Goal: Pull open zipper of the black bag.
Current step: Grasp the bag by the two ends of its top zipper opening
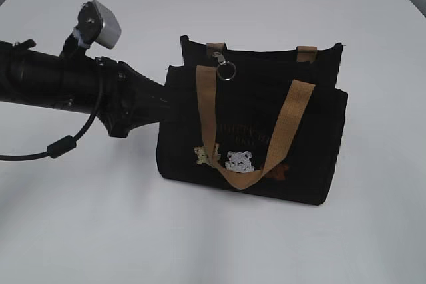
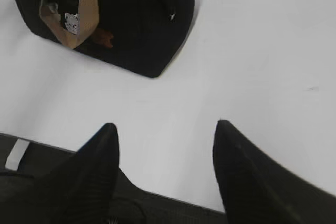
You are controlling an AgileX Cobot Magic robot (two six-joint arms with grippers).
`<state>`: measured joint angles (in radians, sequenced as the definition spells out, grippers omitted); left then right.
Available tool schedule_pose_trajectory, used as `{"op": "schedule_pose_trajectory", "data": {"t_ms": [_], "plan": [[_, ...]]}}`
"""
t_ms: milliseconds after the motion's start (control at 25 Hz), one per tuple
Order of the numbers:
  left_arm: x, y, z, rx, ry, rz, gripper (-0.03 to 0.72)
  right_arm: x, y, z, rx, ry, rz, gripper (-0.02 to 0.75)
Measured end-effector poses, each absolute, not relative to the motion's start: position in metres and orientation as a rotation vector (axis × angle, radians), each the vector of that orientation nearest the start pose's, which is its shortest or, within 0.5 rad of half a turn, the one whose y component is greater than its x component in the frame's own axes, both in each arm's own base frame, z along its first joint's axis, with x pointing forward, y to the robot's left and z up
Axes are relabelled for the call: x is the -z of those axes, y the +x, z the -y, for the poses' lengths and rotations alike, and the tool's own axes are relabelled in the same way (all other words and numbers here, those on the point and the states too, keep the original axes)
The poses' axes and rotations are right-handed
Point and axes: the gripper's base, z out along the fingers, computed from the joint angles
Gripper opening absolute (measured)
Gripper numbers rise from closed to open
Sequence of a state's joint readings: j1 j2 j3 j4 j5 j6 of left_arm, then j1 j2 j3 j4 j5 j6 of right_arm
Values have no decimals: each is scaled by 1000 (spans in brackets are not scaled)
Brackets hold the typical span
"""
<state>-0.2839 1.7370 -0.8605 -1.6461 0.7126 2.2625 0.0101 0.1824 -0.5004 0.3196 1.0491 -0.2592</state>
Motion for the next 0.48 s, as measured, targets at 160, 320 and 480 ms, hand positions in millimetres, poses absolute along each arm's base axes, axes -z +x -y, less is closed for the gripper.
{"op": "schedule_pose_trajectory", "data": {"t_ms": [160, 320, 480], "plan": [[-187, 296, 152, 657, 1259, -1756, 376, -291, 55, -32, -304, -382, -2172, 439], [-189, 302, 155, 655, 1217, -1729, 372, -297, 95, -42, -391, -516, -2135, 438], [-182, 304, 173, 674, 1254, -1715, 237, -302, 153, -60, -484, -651, -2069, 435]]}}
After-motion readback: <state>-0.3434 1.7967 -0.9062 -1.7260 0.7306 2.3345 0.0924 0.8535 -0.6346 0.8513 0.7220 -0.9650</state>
